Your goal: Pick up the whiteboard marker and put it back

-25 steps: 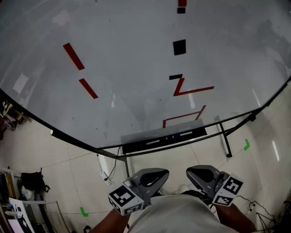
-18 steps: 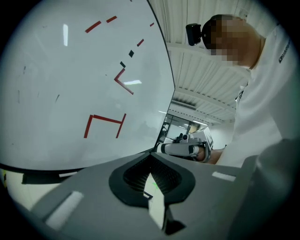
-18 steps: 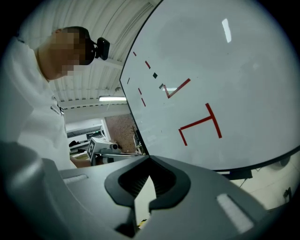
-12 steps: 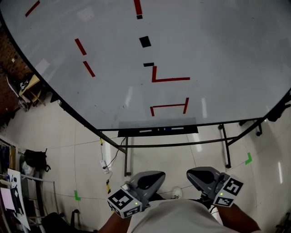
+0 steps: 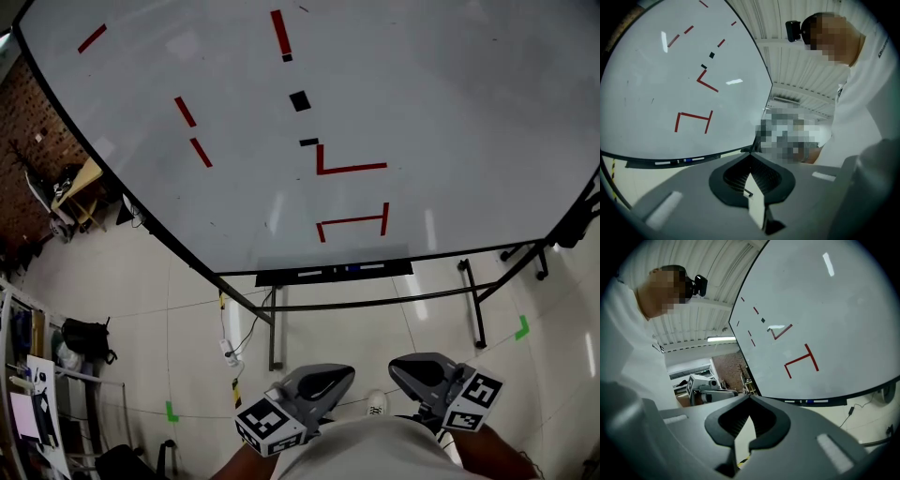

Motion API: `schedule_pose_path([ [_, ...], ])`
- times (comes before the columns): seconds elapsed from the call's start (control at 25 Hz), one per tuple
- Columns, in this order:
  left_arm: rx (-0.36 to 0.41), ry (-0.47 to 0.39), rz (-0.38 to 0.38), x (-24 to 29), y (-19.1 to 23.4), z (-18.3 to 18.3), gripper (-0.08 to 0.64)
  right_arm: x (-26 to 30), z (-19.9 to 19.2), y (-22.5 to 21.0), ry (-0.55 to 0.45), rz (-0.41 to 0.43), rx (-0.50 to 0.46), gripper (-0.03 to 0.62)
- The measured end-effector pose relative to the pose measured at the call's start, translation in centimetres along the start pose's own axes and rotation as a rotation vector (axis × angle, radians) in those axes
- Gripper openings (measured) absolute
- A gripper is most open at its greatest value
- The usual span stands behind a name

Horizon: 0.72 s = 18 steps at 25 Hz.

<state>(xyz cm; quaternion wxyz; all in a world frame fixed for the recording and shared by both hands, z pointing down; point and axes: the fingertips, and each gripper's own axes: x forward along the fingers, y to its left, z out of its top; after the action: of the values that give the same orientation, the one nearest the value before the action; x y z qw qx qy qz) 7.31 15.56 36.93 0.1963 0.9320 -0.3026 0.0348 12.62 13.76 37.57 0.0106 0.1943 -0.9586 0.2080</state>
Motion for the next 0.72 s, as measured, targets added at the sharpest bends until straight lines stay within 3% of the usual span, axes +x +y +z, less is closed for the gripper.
schedule_pose_path([
  [0.72, 0.004, 0.041, -0.061, -4.7, 3.1, -1.4, 0.017, 5.3, -1.3, 3.2, -0.001, -0.069, -0.005, 0.002],
])
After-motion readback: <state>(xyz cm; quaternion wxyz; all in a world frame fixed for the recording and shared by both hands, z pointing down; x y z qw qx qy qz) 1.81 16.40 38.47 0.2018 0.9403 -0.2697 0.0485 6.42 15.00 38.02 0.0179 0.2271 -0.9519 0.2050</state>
